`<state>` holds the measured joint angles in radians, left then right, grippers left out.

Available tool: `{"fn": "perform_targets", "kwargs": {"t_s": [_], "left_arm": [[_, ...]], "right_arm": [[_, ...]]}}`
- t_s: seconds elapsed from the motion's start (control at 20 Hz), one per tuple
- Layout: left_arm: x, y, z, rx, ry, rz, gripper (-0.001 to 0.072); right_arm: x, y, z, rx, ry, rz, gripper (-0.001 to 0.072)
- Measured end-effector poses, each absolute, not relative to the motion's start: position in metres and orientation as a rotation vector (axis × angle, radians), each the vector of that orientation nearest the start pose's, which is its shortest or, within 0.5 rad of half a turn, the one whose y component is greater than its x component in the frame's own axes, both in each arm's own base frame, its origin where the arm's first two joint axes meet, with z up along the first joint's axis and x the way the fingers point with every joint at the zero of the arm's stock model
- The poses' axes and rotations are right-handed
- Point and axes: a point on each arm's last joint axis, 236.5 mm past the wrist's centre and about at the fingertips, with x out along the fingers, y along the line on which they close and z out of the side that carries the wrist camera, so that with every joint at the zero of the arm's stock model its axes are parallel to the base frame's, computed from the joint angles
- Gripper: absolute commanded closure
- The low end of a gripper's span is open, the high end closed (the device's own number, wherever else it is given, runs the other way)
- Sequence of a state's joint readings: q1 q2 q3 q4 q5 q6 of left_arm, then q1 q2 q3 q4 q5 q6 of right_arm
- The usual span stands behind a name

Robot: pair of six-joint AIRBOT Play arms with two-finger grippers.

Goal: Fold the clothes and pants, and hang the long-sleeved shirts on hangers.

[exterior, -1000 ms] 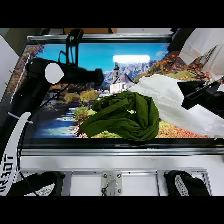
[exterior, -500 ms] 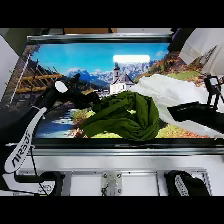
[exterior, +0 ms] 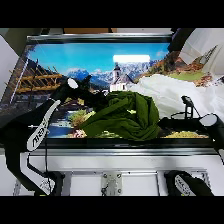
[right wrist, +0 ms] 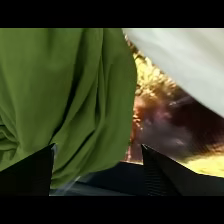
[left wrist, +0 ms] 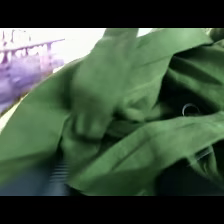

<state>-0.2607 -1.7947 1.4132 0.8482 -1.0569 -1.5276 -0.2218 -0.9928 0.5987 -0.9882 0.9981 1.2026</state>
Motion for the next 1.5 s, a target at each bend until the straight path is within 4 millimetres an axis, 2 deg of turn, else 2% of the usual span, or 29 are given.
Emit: {"fn": "perform_targets", "kwargs": {"t_s": [0.05, 0.1, 0.15, 0.2, 0.25, 0.3, 0.4, 0.45, 0.5, 0.6, 0.7, 0.8, 0.9, 1.0, 1.1, 1.2, 1.3, 1.4, 1.5], "left_arm": [[0.422, -0.255, -0.077, -0.527, 1.468, -0.499, 0.0619], [0.422, -0.256, -0.080, -0.527, 1.476, -0.499, 0.0692], [0.423, -0.256, -0.083, -0.526, 1.481, -0.498, 0.0692], [0.423, -0.256, -0.084, -0.528, 1.483, -0.497, 0.0692], [0.425, -0.255, -0.084, -0.530, 1.481, -0.496, 0.0693], [0.426, -0.254, -0.083, -0.535, 1.477, -0.494, 0.0693], [0.435, -0.246, -0.072, -0.546, 1.442, -0.485, 0.0694], [0.443, -0.240, -0.060, -0.555, 1.401, -0.479, 0.0694], [0.453, -0.230, -0.043, -0.566, 1.347, -0.470, 0.0694], [0.476, -0.205, 0.010, -0.582, 1.198, -0.453, 0.0694], [0.493, -0.175, 0.087, -0.572, 1.008, -0.457, 0.0693], [0.494, -0.148, 0.181, -0.532, 0.800, -0.472, 0.0693], [0.475, -0.129, 0.272, -0.477, 0.603, -0.489, 0.0692], [0.440, -0.117, 0.355, -0.414, 0.419, -0.504, 0.0693], [0.399, -0.111, 0.420, -0.351, 0.265, -0.514, 0.0693], [0.362, -0.105, 0.461, -0.284, 0.155, -0.497, 0.0692], [0.335, -0.098, 0.478, -0.211, 0.105, -0.456, 0.0693], [0.322, -0.088, 0.474, -0.158, 0.126, -0.403, 0.0693], [0.323, -0.078, 0.454, -0.129, 0.203, -0.355, 0.0693]], "right_arm": [[0.290, 0.055, -0.058, 0.458, 1.252, 0.247, 0.0129], [0.292, 0.064, -0.067, 0.484, 1.272, 0.260, 0.0130], [0.293, 0.075, -0.075, 0.497, 1.291, 0.282, 0.0137], [0.293, 0.085, -0.082, 0.502, 1.305, 0.303, 0.0316], [0.294, 0.092, -0.087, 0.499, 1.314, 0.318, 0.0588], [0.296, 0.099, -0.090, 0.487, 1.314, 0.336, 0.0701], [0.304, 0.106, -0.087, 0.454, 1.290, 0.368, 0.0702], [0.311, 0.105, -0.078, 0.429, 1.261, 0.379, 0.0702], [0.321, 0.103, -0.064, 0.390, 1.221, 0.393, 0.0702], [0.342, 0.093, -0.019, 0.298, 1.119, 0.418, 0.0702], [0.359, 0.081, 0.052, 0.179, 0.973, 0.432, 0.0702], [0.364, 0.071, 0.132, 0.074, 0.806, 0.426, 0.0702], [0.355, 0.067, 0.211, -0.011, 0.635, 0.410, 0.0702], [0.336, 0.066, 0.278, -0.074, 0.480, 0.391, 0.0702], [0.314, 0.067, 0.324, -0.101, 0.365, 0.370, 0.0702], [0.296, 0.070, 0.351, -0.096, 0.291, 0.365, 0.0702], [0.285, 0.077, 0.367, -0.067, 0.247, 0.382, 0.0702], [0.284, 0.086, 0.372, -0.027, 0.238, 0.420, 0.0702], [0.292, 0.097, 0.367, 0.019, 0.266, 0.472, 0.0702]]}}
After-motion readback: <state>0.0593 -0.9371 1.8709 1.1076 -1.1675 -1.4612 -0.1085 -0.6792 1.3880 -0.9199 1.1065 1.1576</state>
